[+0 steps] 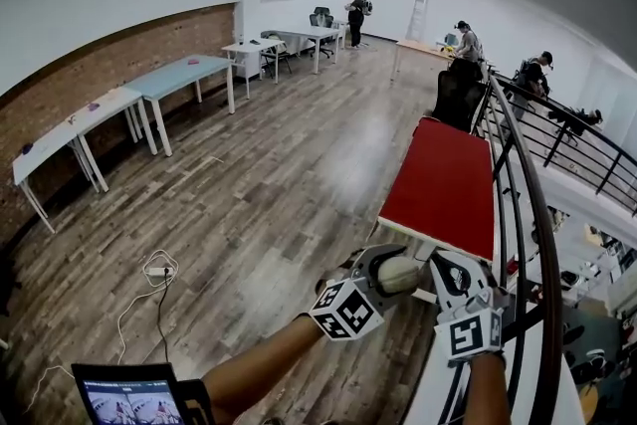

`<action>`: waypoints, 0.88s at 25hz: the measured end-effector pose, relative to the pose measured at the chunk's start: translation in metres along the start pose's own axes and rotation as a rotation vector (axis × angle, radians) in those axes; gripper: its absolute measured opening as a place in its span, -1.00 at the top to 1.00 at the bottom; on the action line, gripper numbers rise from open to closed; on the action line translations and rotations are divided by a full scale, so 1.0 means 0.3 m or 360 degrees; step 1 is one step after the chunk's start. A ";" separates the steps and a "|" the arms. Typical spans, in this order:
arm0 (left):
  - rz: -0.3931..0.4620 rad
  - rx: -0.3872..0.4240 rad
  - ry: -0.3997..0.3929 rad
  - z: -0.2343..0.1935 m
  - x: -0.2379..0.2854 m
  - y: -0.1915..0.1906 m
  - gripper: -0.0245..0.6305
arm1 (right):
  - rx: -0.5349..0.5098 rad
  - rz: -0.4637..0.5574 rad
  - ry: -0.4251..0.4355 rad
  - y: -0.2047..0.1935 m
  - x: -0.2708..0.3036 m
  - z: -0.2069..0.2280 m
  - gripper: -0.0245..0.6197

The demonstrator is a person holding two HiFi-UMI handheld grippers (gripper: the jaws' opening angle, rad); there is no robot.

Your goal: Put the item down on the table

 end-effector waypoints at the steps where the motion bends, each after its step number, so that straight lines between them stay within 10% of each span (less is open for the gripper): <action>1: -0.0013 0.0018 0.0009 0.003 0.022 0.003 -0.01 | -0.0002 0.0016 -0.0003 -0.023 0.001 0.015 0.90; 22: -0.0089 0.0003 0.0168 -0.372 0.070 -0.209 -0.01 | 0.0007 0.0161 0.0089 -0.108 0.452 0.064 0.90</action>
Point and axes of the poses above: the fingertips, and each gripper's own axes: x forward along the fingers, z to its right, y out of its top, the point moved 8 cm from there along -x, backward along the fingers, and after that the axes turned 5 degrees about -y, right-handed, at the moved point
